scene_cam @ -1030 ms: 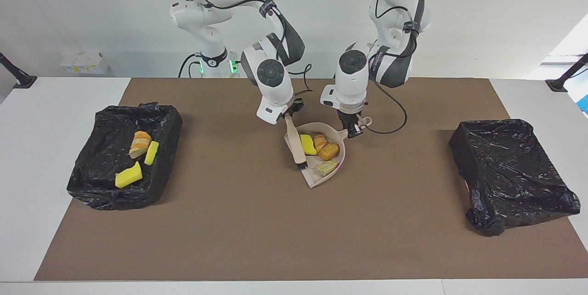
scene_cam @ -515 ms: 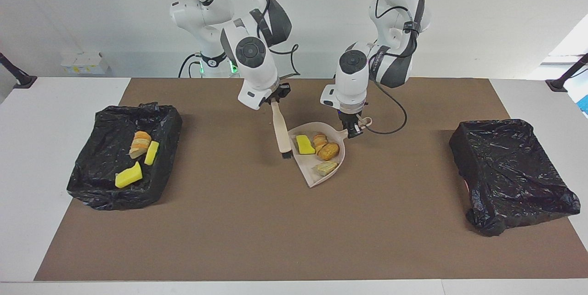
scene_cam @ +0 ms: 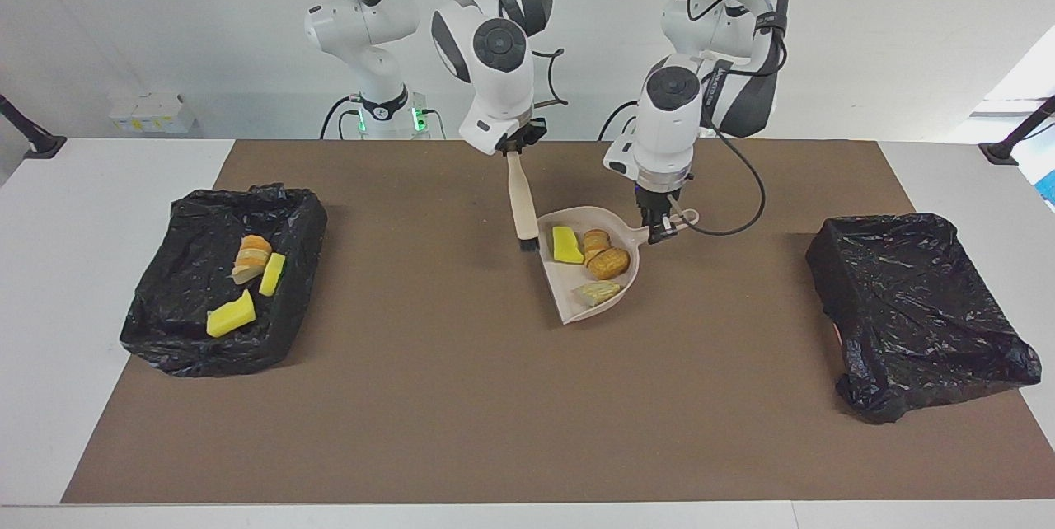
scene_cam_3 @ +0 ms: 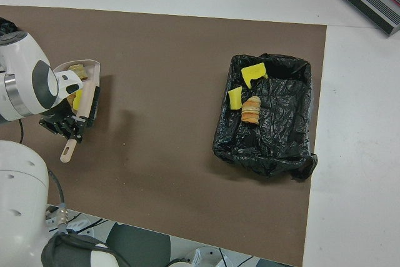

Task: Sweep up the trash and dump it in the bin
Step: 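Carry the loaded dustpan with the left gripper over the nearer bin, then tip the dustpan with the left gripper to dump pieces into the bin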

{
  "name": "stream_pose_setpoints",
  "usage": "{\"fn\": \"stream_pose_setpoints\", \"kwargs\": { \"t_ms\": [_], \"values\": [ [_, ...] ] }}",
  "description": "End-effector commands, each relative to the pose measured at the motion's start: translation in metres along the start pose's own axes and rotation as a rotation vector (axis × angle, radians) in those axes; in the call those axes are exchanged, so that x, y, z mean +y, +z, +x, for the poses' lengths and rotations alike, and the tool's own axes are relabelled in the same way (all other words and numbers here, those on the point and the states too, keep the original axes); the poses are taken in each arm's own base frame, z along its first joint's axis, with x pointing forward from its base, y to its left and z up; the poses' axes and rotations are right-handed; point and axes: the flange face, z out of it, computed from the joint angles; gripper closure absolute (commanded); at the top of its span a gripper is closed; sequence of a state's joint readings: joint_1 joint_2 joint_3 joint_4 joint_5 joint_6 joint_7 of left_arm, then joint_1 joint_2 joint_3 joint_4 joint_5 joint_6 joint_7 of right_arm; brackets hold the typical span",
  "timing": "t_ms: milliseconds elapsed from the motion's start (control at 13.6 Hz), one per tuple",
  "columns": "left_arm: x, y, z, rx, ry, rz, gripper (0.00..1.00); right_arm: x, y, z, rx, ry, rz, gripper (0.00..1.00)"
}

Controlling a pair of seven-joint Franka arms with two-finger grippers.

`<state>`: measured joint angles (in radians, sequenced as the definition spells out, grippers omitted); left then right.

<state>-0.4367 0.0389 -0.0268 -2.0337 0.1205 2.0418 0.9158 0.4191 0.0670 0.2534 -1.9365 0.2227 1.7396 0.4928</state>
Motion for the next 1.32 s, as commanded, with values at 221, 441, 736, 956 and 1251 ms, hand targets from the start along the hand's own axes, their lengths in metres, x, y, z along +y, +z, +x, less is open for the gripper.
{"fn": "stream_pose_setpoints", "kwargs": {
  "t_ms": [221, 441, 736, 956, 1251],
  "values": [
    [-0.036, -0.041, -0.109, 0.002, 0.043, 0.039, 1.0, -0.091, 0.074, -0.021, 0.007, 0.105, -0.053, 1.0],
    [-0.069, -0.052, -0.171, 0.007, 0.052, 0.066, 1.0, -0.102, 0.095, -0.029, -0.001, 0.094, -0.094, 1.0],
    [-0.11, -0.053, -0.257, 0.001, 0.05, 0.094, 1.0, -0.098, 0.124, -0.041, 0.032, 0.083, -0.103, 1.0],
    [-0.127, -0.052, -0.315, -0.003, -0.038, 0.135, 1.0, -0.097, 0.124, -0.032, 0.076, 0.115, -0.059, 1.0],
    [-0.138, -0.057, -0.386, 0.005, -0.136, 0.178, 1.0, -0.093, 0.121, -0.026, 0.075, 0.134, -0.058, 0.01]
  ]
}}
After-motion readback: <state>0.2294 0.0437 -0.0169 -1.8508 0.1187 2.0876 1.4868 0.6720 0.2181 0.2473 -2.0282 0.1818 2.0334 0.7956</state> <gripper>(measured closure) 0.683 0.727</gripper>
